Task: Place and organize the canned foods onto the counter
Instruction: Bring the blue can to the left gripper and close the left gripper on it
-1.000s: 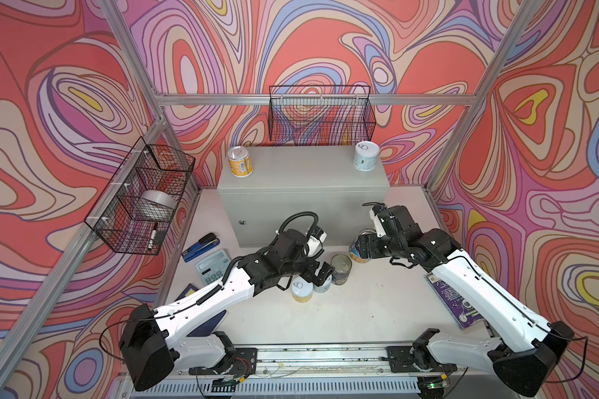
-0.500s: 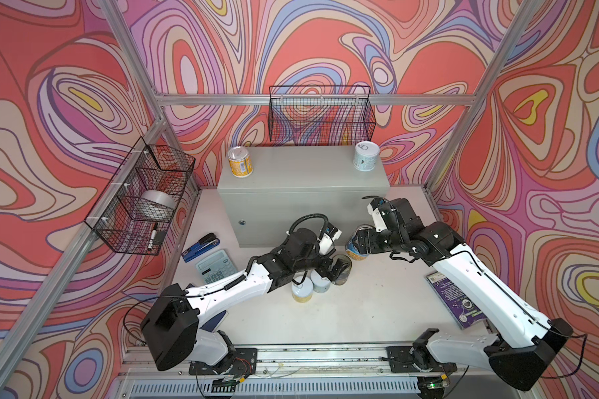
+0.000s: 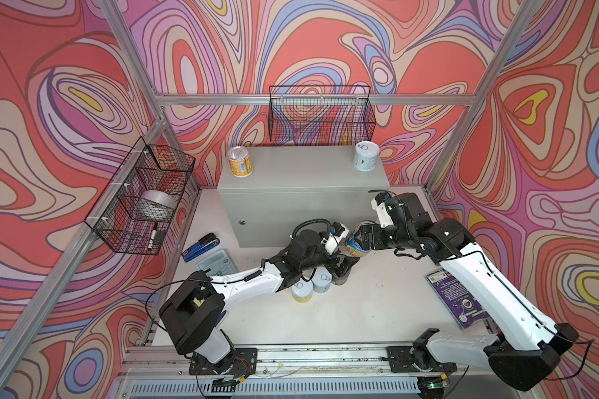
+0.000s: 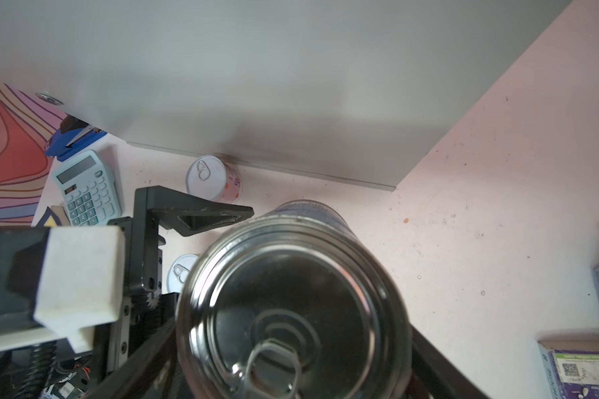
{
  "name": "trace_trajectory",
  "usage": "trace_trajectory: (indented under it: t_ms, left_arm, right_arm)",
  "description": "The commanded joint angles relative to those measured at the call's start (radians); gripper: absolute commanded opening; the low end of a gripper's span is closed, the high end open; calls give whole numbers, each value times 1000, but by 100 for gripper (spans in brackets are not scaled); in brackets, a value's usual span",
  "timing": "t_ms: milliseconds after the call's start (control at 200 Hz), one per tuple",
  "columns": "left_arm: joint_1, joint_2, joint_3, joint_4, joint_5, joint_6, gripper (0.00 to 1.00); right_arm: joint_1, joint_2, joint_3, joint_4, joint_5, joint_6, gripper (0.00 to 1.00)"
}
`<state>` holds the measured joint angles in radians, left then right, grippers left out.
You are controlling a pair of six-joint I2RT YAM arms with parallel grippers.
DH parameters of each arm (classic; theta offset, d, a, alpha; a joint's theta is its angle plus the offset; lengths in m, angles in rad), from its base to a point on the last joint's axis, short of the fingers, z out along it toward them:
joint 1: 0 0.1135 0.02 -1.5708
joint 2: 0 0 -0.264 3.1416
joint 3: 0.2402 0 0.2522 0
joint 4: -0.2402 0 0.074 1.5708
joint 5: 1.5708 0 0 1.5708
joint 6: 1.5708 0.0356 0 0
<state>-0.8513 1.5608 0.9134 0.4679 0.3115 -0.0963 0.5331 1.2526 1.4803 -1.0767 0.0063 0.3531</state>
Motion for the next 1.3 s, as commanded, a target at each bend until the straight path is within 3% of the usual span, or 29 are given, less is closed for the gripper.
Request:
trace_trajectory:
  t_ms: [0,786,912,1082,1297]
  left_arm:
    - [-3,26,-2,132,30,47,100]
    - [0,132,144,132,93,196,100]
    - [2,146,164,140,117,196,91]
    - [2,156,178,153,135,207,100]
    - [3,150,182,144,150,231,100]
  right_arm:
    - [-15,-41,79,83,-36,4,56]
    - [-63,-23,119,53,-157,10,55]
    - [-75,-24,113,58,-181,13,55]
    - [-89,-16,113,52,-204,3,54]
    - [-97,-8,115,56,-235,3,54]
